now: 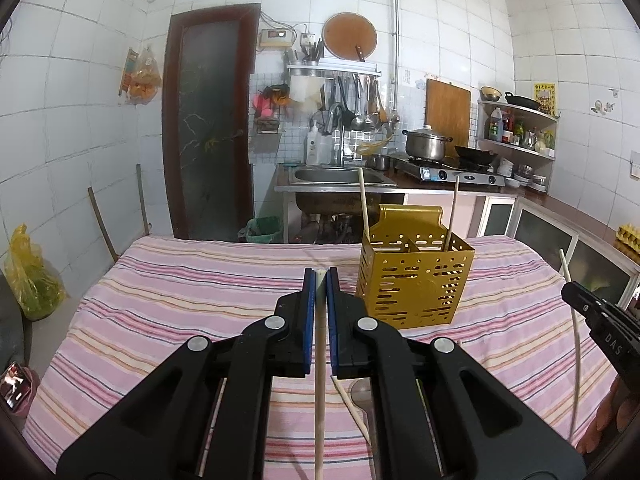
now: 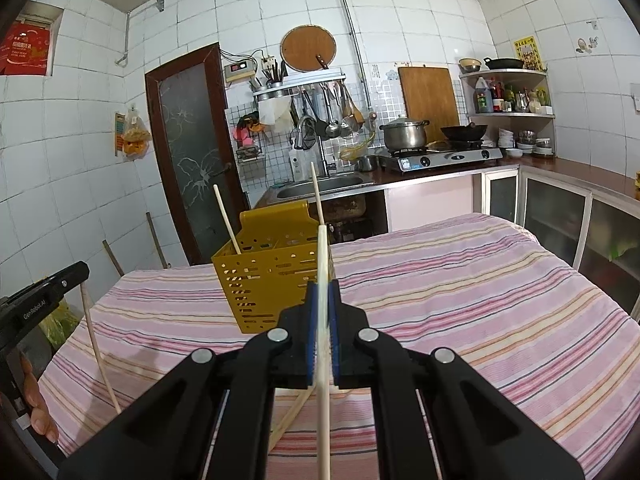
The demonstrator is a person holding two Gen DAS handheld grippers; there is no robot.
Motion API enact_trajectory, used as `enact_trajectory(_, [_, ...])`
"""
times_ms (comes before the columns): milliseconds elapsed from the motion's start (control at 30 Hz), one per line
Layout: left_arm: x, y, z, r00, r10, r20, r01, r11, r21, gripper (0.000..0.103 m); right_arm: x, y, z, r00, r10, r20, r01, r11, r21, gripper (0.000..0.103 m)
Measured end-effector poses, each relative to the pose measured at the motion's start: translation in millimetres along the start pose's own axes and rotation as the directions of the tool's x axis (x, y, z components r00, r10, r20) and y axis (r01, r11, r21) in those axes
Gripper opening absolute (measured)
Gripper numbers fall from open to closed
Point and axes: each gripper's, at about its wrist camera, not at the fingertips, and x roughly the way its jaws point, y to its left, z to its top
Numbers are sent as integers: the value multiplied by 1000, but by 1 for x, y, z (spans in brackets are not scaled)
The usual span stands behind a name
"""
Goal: Organize utensils
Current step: 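Raise the left tool's chopstick over the yellow holder while the right tool carries its chopstick, then open the left tool to drop its chopstick into the holder while the right tool releases too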
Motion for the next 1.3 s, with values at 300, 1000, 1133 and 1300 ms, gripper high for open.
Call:
enact_trajectory(300, [9, -9, 14, 1000, -28, 8, 28, 1000, 8, 5, 6, -1, 12, 1000, -1, 19, 1, 1000, -9, 6])
enact_trajectory(1000, [81, -60, 178, 959, -96, 265, 101, 995, -8, 5, 93, 41, 176, 932, 65, 358, -31, 995, -98, 6])
enact_trajectory(1133, [113, -71, 173, 956, -95, 279, 96, 995, 12, 5, 123, 39, 176, 928, 75, 364, -48, 995, -82, 6])
enact_trajectory(1300, [156, -75, 148, 964, -86, 252, 80, 996, 33, 5, 158, 40, 156, 943, 78, 325, -46, 993, -104, 6])
